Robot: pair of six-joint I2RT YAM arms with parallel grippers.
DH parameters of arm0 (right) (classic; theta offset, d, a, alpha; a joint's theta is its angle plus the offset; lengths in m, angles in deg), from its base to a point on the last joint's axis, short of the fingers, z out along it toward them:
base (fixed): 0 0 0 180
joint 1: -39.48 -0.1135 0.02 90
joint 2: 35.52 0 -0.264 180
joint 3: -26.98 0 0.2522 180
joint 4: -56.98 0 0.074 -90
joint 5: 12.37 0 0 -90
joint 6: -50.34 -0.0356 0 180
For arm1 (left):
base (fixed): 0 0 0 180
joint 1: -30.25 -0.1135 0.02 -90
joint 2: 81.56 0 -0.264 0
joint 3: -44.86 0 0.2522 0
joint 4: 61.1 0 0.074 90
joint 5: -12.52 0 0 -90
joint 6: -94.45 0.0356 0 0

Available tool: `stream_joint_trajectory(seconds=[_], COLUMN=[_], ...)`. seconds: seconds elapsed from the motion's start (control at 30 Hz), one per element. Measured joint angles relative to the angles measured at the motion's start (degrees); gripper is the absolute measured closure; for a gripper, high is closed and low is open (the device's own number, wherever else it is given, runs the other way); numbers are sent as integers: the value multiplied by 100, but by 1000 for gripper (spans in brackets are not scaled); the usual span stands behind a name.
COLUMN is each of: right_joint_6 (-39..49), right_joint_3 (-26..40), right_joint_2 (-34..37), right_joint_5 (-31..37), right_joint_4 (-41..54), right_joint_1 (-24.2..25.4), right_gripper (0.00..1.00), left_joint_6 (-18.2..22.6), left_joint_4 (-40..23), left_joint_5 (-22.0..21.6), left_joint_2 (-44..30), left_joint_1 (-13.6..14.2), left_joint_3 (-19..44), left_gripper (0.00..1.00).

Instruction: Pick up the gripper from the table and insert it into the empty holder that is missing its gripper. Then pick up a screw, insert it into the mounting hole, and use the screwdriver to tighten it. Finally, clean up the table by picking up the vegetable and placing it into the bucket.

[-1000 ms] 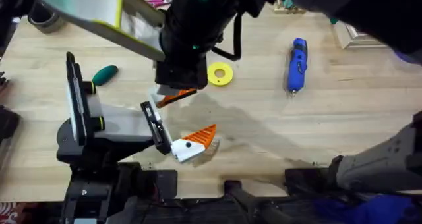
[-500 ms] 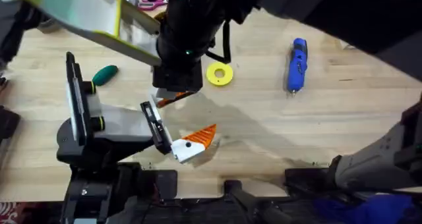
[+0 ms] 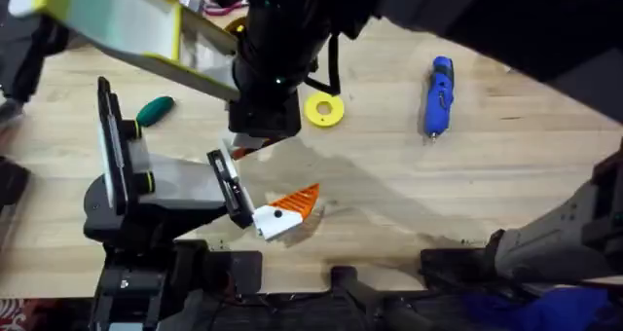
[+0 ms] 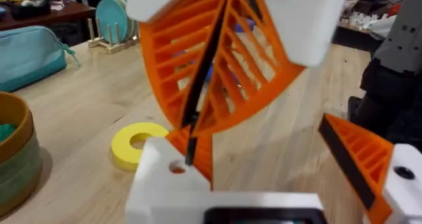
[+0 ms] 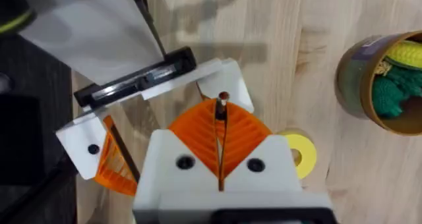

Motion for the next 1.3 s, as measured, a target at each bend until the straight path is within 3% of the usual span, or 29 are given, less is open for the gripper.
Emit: stream_joint_trajectory(seconds=[1.3], right_joint_6=[2], right_joint_3=[-9], right_joint_2=[1], right_joint_5=[95], right_joint_4=[-82], right_joint_1=[0], right_gripper=[995], left_joint_6=[0], left_joint_4=[1], left_joint_5=[0], left_joint_2=[-1], left_joint_1=[0], left_joint_3=[0], left_gripper=[15])
